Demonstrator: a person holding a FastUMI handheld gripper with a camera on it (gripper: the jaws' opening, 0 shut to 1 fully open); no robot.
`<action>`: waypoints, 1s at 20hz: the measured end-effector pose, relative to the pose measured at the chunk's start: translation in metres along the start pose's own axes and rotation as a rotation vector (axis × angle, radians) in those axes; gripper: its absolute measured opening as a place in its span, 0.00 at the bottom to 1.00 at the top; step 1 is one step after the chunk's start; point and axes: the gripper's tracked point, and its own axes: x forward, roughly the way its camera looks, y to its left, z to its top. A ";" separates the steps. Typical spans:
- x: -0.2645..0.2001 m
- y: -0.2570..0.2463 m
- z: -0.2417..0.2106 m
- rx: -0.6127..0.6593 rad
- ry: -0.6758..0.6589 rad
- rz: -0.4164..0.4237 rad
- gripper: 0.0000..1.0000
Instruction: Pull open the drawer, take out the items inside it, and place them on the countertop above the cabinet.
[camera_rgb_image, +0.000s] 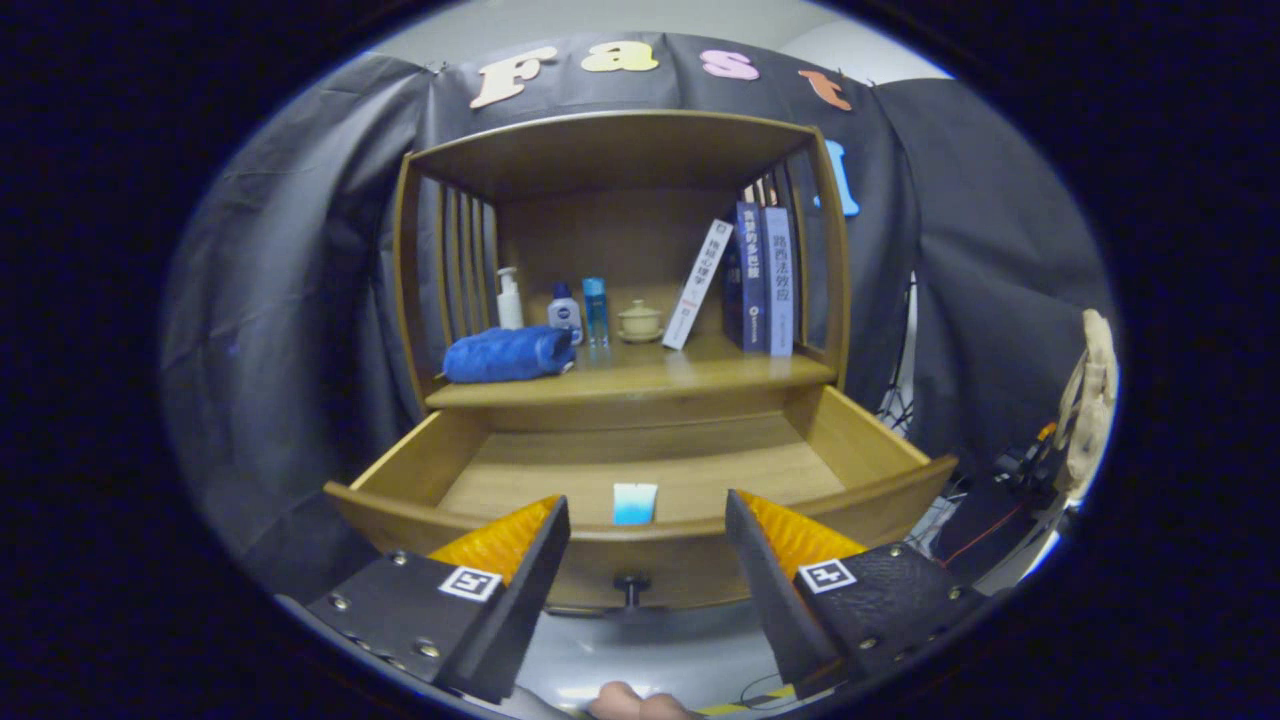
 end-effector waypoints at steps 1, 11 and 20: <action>0.007 0.000 0.008 -0.033 0.013 -0.018 0.95; 0.123 0.039 -0.038 0.008 0.490 0.055 0.97; 0.150 0.020 -0.097 -0.008 0.814 -0.063 0.90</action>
